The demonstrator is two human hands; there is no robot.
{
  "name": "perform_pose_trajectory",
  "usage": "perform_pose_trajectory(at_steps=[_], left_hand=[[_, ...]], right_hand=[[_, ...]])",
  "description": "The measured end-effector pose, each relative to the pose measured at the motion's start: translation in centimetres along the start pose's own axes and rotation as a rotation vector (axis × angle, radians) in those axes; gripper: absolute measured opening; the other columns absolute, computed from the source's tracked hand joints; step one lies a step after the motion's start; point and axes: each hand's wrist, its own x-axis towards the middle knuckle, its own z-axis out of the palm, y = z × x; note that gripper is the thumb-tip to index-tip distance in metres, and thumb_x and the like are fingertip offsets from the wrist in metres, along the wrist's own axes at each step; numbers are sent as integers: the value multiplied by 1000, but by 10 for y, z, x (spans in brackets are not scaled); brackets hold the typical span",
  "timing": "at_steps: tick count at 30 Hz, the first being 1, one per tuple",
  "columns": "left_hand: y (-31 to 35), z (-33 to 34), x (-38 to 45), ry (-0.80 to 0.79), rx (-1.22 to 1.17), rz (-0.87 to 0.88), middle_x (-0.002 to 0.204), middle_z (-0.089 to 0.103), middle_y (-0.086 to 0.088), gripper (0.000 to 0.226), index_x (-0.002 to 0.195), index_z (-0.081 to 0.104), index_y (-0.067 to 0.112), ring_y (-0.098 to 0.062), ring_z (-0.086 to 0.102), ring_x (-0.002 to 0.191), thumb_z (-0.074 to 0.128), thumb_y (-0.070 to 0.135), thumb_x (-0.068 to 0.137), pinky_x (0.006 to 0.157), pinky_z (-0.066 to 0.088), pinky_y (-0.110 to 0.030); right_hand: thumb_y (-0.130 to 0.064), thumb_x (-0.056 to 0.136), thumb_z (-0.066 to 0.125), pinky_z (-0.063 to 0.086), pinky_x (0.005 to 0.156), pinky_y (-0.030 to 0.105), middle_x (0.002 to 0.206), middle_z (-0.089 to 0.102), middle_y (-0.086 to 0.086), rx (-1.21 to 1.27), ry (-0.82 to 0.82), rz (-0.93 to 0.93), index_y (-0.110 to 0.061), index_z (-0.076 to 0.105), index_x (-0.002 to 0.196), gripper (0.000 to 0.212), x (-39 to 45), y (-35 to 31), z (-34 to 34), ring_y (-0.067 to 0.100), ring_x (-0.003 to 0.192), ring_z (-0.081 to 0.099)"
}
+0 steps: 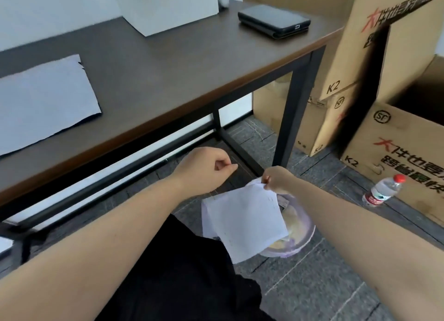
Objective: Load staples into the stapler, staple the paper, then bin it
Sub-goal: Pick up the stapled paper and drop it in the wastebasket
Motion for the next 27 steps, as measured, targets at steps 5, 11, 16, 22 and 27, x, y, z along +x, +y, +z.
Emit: perform_pose_trajectory(at_steps=[5, 11, 16, 22, 27], left_hand=[[-17, 21, 30, -57, -8, -29, 80, 70, 1, 25, 80, 70, 13, -15, 62, 75, 61, 35, 88, 75, 53, -31], [-26, 56, 61, -124, -25, -40, 78, 70, 3, 24, 80, 70, 14, -17, 63, 74, 63, 36, 86, 76, 54, -35], [-27, 74, 71, -163, -35, -17, 70, 66, 3, 21, 73, 68, 17, -16, 56, 64, 63, 33, 85, 71, 54, -35], [-31, 64, 73, -216, 3, -4, 78, 70, 1, 25, 80, 69, 12, -18, 63, 74, 60, 34, 88, 74, 54, -36], [-11, 33, 71, -160, 6, 27, 82, 71, 0, 26, 83, 69, 12, -17, 64, 77, 59, 35, 89, 76, 54, -36]], right_hand=[[-11, 86, 52, 45, 69, 31, 96, 64, 11, -152, -101, 158, -7, 66, 93, 16, 41, 41, 33, 29, 90, 62], [-16, 94, 46, 46, 91, 30, 126, 57, 10, -188, -113, 319, -10, 57, 126, 34, 66, 69, 56, 27, 118, 53], [-14, 92, 45, 46, 91, 28, 133, 55, 11, -270, 83, 468, -8, 48, 134, 42, 69, 85, 83, 27, 123, 51], [-23, 90, 53, 44, 99, 36, 127, 61, 3, -318, -63, 400, -19, 59, 123, 33, 64, 61, 73, 25, 121, 55], [-18, 87, 50, 50, 81, 38, 98, 63, 4, -229, -64, 245, -13, 63, 106, 23, 49, 14, 16, 27, 97, 61]])
